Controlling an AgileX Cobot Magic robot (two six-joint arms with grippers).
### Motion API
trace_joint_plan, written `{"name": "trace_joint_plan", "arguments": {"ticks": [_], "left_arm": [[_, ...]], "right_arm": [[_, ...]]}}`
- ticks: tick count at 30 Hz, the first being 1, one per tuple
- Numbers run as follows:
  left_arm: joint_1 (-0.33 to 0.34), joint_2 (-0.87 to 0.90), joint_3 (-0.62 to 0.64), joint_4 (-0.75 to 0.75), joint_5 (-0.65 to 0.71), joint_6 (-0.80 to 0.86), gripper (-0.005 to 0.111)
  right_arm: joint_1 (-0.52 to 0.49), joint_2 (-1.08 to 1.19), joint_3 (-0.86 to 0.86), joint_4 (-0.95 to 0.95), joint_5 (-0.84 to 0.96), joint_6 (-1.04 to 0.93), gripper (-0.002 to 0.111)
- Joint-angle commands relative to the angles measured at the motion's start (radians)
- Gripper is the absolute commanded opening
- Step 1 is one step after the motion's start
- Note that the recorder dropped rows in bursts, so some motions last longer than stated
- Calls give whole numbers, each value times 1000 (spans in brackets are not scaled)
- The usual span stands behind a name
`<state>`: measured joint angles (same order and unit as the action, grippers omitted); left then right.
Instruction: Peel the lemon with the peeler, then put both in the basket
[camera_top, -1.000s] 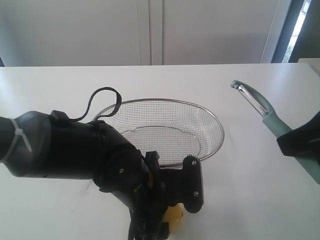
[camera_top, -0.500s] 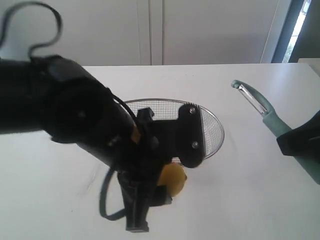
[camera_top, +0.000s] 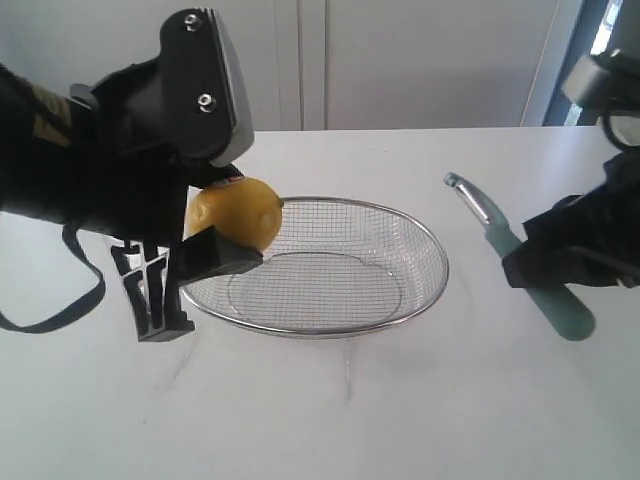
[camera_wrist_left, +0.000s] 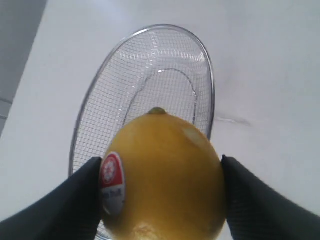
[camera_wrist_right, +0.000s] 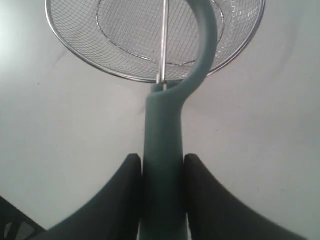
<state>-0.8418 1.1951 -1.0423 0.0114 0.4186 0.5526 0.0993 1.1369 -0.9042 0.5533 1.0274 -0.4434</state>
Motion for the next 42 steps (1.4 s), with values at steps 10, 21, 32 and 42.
{"name": "trace_joint_plan", "arguments": {"ticks": [10,21,32,42], "left_arm": [[33,-79,215,-99,-361,21,0],[31,-79,231,-174,-358,21,0],[31,-79,231,-181,-365,21,0],[31,-79,231,-181,-399,21,0]], "right_arm": [[2,303,4,419,-27,-381,0],[118,357,4,493,7,-449,0],[171,360,4,551,-8,-444,0],[212,383,22,694,-101,-386,0]]}}
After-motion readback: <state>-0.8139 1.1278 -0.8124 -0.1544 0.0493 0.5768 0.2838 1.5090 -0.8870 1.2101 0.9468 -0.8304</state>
